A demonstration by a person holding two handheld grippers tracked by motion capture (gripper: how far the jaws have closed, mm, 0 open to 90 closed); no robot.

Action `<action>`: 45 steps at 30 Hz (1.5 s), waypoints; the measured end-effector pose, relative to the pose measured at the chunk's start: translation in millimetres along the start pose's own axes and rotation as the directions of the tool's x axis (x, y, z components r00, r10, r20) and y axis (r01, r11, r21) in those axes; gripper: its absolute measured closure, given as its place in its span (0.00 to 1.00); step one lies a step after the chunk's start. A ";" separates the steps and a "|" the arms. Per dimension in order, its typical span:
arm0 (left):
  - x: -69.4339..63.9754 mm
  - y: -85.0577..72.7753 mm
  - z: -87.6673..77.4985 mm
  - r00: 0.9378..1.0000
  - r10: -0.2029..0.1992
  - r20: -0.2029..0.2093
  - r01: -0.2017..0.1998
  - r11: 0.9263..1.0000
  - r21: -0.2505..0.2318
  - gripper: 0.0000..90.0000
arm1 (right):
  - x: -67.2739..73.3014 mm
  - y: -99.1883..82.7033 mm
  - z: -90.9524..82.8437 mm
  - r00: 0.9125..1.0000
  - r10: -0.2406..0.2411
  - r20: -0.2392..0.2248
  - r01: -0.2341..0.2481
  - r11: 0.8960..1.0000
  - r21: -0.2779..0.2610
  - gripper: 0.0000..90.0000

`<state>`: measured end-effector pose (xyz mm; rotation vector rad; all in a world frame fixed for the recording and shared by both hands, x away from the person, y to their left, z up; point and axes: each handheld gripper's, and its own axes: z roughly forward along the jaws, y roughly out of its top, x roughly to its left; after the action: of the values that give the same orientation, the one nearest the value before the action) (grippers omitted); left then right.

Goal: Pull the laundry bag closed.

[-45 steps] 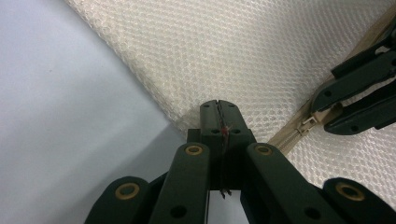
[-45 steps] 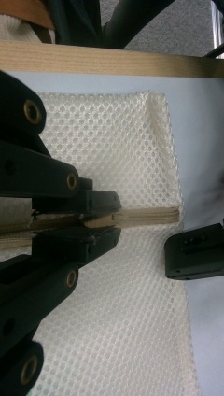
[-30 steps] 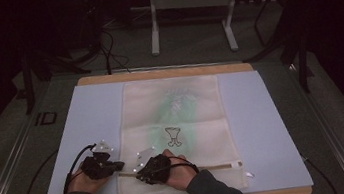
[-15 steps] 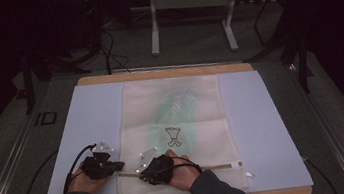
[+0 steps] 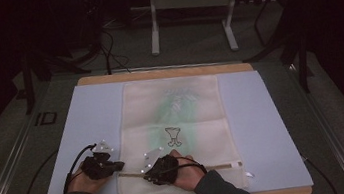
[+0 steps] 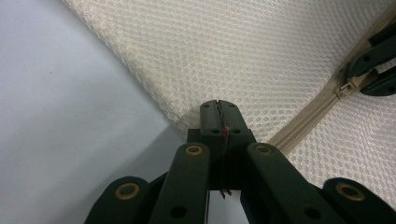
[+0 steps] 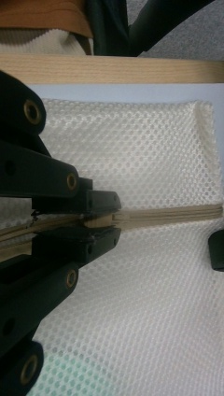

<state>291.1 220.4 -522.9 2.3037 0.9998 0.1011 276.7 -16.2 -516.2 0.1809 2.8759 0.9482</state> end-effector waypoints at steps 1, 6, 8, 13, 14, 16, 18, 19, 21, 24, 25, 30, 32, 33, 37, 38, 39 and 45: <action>0.0 0.0 0.0 1.000 0.001 0.000 -0.001 1.000 0.000 1.00 | -0.1 -0.5 -0.5 1.000 -0.002 0.001 0.002 1.000 0.001 0.91; -0.1 0.0 0.0 1.000 0.001 -0.001 -0.001 1.000 0.000 1.00 | 0.8 -2.4 -2.3 1.000 0.000 0.005 0.000 1.000 0.002 0.91; -0.2 0.0 0.1 1.000 0.002 -0.001 -0.002 1.000 -0.001 1.00 | 1.1 -3.7 -2.9 1.000 0.000 0.004 0.000 1.000 0.005 0.91; -0.2 0.0 0.1 1.000 0.002 -0.002 -0.002 1.000 -0.001 1.00 | 1.1 -7.8 -6.3 1.000 0.001 0.009 -0.002 1.000 0.005 0.91; -0.3 0.0 0.1 1.000 0.002 -0.002 -0.002 1.000 -0.001 1.00 | 1.2 -8.4 -6.8 1.000 0.002 0.011 -0.002 1.000 0.005 0.91; -0.3 0.1 0.0 1.000 0.003 -0.003 -0.003 1.000 0.001 1.00 | 1.5 -9.5 -8.0 1.000 0.003 0.010 -0.003 1.000 0.005 0.91; -0.3 0.1 0.0 1.000 0.004 -0.003 -0.004 1.000 0.001 1.00 | 1.3 -10.5 -9.1 1.000 0.003 0.013 -0.003 1.000 0.008 0.91; -0.3 0.1 0.0 1.000 0.002 -0.002 -0.002 1.000 0.001 1.00 | 1.2 -11.3 -9.7 1.000 0.002 0.013 -0.002 1.000 0.007 0.91; -0.3 0.1 0.0 1.000 0.004 -0.002 -0.004 1.000 0.001 1.00 | 1.2 -12.8 -10.9 1.000 0.006 0.014 -0.006 1.000 0.009 0.91; -0.4 0.3 -0.1 1.000 0.006 -0.004 -0.006 1.000 0.003 1.00 | 1.5 -14.5 -11.8 1.000 0.007 0.016 -0.007 1.000 0.009 0.91; -0.4 0.3 -0.1 1.000 0.006 -0.004 -0.006 1.000 0.003 1.00 | 1.9 -15.2 -12.5 1.000 0.009 0.017 -0.009 1.000 0.013 0.91; -0.4 0.2 0.0 1.000 0.005 -0.004 -0.005 1.000 0.003 1.00 | 2.0 -17.6 -14.5 1.000 0.009 0.020 -0.009 1.000 0.015 0.91; -0.4 0.3 -0.1 1.000 0.005 -0.004 -0.005 1.000 0.003 1.00 | 1.6 -19.6 -15.9 1.000 0.013 0.021 -0.013 1.000 0.021 0.91; -0.5 0.3 -0.1 1.000 0.006 -0.004 -0.006 1.000 0.004 1.00 | 1.3 -20.4 -16.3 1.000 0.014 0.019 -0.014 1.000 0.017 0.91; -0.4 0.3 0.0 1.000 0.006 -0.004 -0.006 1.000 0.003 1.00 | 2.0 -21.9 -18.1 1.000 0.018 0.022 -0.018 1.000 0.022 0.91; -0.4 0.3 0.0 1.000 0.006 -0.004 -0.006 1.000 0.003 1.00 | 2.0 -21.9 -18.1 1.000 0.018 0.022 -0.018 1.000 0.022 0.91; -0.5 0.3 -0.1 1.000 0.006 -0.005 -0.006 1.000 0.004 1.00 | 2.0 -22.3 -18.6 1.000 0.016 0.023 -0.016 1.000 0.020 0.91; -0.7 0.4 -0.1 1.000 0.007 -0.007 -0.007 1.000 0.004 1.00 | 0.8 -26.5 -21.2 1.000 0.018 0.019 -0.019 1.000 0.024 0.91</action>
<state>290.9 219.8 -522.4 2.3127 0.9958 0.1095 270.8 -49.6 -515.1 0.2174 2.8749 0.9101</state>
